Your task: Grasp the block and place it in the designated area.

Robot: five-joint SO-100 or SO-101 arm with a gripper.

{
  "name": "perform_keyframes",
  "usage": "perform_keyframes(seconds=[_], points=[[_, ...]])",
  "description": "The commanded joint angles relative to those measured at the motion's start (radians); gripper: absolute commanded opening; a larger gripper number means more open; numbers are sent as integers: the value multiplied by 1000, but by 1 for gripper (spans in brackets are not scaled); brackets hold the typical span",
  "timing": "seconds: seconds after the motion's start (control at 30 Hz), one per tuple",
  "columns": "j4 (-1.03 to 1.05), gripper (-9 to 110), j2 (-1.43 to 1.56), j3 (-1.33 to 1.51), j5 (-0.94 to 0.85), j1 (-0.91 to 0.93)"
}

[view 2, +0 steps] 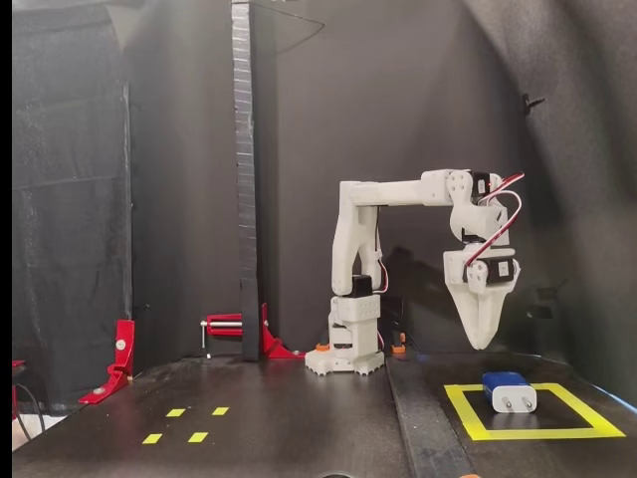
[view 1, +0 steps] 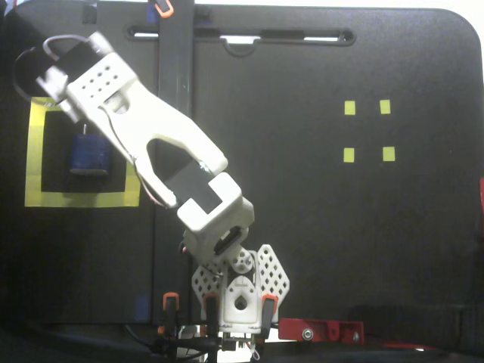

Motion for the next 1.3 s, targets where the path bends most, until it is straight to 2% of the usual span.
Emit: perform_keyframes(seconds=[0.0, 0.67, 1.03, 1.27], points=[[11, 0, 46, -5, -14, 38], [-84, 0, 43, -5, -256, 739], [-86, 0, 152, 46, -305, 807], [-313, 0, 394, 268, -339, 822]])
